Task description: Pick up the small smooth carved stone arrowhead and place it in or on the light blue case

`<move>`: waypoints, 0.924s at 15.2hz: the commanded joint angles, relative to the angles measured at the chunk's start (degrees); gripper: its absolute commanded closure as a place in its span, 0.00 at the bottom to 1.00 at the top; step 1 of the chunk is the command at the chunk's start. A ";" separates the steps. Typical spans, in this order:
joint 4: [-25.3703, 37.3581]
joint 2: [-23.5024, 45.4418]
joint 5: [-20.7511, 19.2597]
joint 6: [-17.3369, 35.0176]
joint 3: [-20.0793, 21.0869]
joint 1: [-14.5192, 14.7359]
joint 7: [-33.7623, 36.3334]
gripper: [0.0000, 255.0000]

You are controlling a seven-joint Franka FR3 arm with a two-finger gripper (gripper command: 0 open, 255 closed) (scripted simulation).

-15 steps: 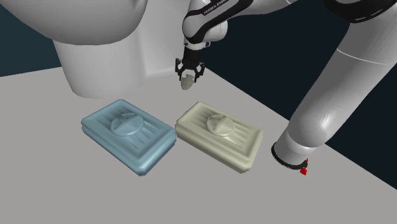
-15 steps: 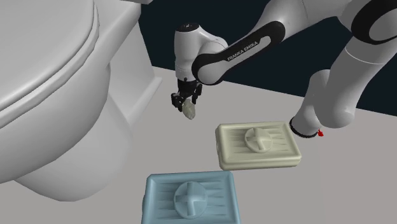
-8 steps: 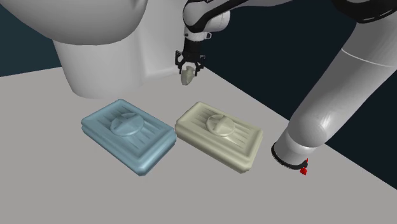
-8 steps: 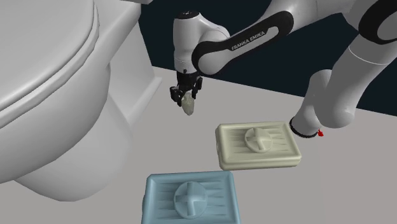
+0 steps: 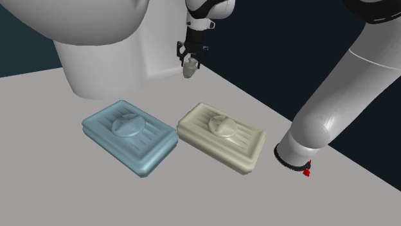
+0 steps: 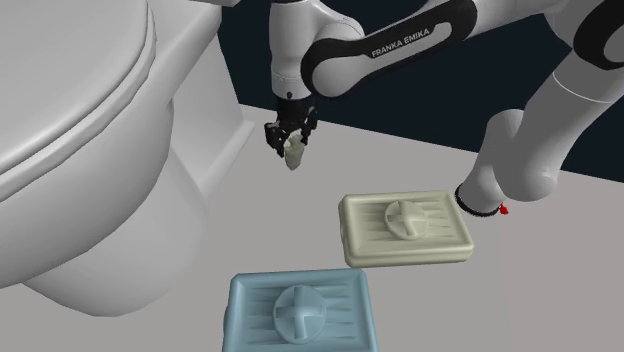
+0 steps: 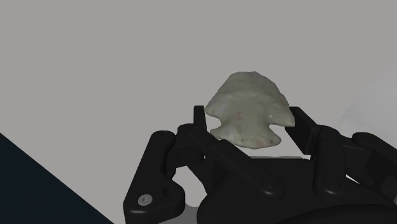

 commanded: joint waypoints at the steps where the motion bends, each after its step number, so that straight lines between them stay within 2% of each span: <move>1: 0.85 -0.36 -0.04 -1.24 -0.03 -0.03 0.08 1.00; 8: -0.87 -1.96 0.15 -0.16 5.21 4.47 9.66 1.00; 14: 0.17 -1.16 -0.20 0.39 9.88 8.27 18.28 1.00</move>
